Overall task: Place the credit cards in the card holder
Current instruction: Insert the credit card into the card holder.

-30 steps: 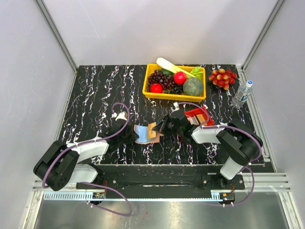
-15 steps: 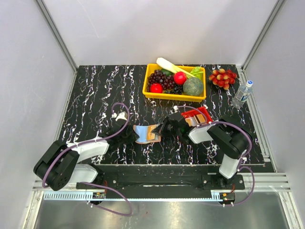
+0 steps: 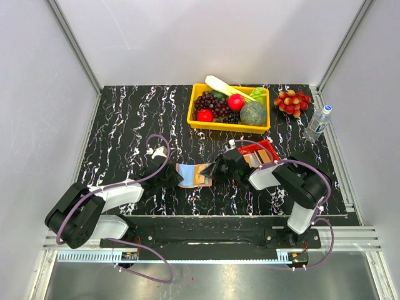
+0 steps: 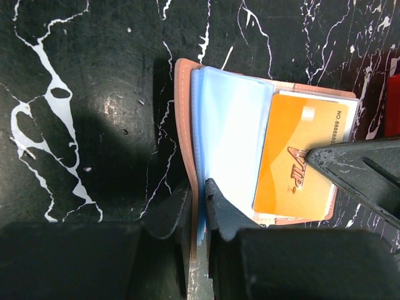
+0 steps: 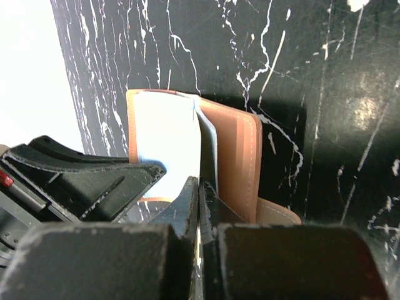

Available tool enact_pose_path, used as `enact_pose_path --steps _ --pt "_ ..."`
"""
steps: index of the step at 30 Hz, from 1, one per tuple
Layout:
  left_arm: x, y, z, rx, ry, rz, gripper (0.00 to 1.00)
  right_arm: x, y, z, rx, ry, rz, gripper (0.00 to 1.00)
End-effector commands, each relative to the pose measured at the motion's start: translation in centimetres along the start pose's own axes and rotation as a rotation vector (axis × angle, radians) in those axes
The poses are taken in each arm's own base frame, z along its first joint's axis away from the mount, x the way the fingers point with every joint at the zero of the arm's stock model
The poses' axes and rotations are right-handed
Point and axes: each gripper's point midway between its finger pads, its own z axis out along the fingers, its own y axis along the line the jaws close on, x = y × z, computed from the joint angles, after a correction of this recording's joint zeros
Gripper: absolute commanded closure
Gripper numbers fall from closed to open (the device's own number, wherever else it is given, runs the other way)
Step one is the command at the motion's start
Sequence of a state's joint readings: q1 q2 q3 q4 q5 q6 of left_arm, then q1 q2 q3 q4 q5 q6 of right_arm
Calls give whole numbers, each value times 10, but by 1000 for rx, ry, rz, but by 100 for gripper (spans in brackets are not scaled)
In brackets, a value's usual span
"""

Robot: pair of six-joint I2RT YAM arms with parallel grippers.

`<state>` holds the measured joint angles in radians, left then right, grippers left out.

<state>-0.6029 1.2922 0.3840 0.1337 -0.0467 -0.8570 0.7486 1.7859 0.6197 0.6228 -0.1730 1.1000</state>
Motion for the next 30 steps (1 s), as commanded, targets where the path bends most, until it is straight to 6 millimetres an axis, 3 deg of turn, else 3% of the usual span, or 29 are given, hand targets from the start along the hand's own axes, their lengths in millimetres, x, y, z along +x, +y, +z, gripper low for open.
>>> enact_pose_path --steps 1,8,13,26,30 --pt "19 21 3 -77 58 18 87 -8 3 -10 -31 -58 -104 100" --pt "19 20 4 -77 61 21 88 -6 11 -6 -102 -50 -144 100" --pt "20 22 5 -85 63 22 88 -12 21 -15 -148 -94 -163 100" --pt "18 17 6 -74 69 27 89 -4 17 4 -127 -31 -53 100" --pt "18 16 6 -70 69 27 89 -5 4 8 -63 -31 1 100"
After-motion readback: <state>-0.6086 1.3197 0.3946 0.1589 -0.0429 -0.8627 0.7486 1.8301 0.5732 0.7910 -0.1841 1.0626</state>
